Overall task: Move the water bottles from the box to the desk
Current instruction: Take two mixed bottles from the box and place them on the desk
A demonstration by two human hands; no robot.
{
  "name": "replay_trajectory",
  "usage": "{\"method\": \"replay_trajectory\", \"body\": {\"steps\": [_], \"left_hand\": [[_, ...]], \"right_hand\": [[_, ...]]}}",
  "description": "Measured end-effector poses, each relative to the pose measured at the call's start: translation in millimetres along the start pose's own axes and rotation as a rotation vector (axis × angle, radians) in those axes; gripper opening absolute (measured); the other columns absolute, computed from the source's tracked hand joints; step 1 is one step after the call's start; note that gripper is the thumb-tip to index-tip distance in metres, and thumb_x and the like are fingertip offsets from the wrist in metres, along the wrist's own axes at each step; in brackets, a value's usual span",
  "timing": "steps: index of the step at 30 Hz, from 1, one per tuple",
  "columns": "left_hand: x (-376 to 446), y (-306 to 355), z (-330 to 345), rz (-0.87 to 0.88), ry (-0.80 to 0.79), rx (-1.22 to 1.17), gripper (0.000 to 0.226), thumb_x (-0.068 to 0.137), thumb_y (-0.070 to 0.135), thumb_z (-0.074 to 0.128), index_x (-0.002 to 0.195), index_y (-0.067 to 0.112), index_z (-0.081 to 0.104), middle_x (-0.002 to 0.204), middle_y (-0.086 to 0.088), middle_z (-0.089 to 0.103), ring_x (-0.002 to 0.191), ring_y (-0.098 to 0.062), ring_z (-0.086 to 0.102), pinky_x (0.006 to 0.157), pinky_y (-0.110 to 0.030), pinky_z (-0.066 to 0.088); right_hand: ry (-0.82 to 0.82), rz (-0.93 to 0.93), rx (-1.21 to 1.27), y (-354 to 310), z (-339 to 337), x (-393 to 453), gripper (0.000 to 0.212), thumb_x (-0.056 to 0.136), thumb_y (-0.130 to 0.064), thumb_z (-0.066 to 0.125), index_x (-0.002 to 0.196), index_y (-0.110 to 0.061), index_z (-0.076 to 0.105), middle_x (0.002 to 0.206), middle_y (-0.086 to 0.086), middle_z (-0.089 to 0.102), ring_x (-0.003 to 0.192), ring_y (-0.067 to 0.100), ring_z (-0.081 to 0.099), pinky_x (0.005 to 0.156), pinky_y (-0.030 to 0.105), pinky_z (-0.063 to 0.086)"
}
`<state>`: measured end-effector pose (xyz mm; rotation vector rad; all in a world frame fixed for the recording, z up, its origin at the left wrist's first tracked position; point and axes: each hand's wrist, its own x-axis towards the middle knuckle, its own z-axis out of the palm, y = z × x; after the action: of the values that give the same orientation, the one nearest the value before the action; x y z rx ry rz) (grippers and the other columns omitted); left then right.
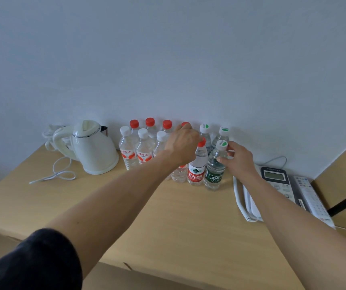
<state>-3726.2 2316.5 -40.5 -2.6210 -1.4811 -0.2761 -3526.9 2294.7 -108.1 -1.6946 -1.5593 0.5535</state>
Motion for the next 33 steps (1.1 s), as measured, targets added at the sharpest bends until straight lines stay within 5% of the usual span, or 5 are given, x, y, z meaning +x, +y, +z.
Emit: {"method": "replay_trajectory", "body": {"steps": [17,33], "left_hand": [[-6,-4,9,-0.05,0.037,-0.116,0.064,0.077,-0.005,0.061,0.133,0.026,0.065,0.129,0.007,0.065,0.125,-0.021,0.049,0.098,-0.032,0.032],[-10,-2,11,-0.077,0.04,-0.132,0.061,0.08,-0.001,0.063,0.135,0.027,0.063,0.131,0.008,0.063,0.127,-0.019,0.048,0.104,-0.034,0.031]], "right_hand": [[0.023,-0.038,-0.067,-4,-4,-1,0.041,0.077,-0.012,0.084,0.115,-0.015,0.068,0.091,-0.006,0.064,0.086,0.019,0.062,0.078,0.024,0.04],[0.106,-0.053,-0.062,-1,4,-10,0.032,0.078,-0.012,0.083,0.107,-0.011,0.067,0.098,0.005,0.071,0.089,0.024,0.064,0.082,0.034,0.05]]}}
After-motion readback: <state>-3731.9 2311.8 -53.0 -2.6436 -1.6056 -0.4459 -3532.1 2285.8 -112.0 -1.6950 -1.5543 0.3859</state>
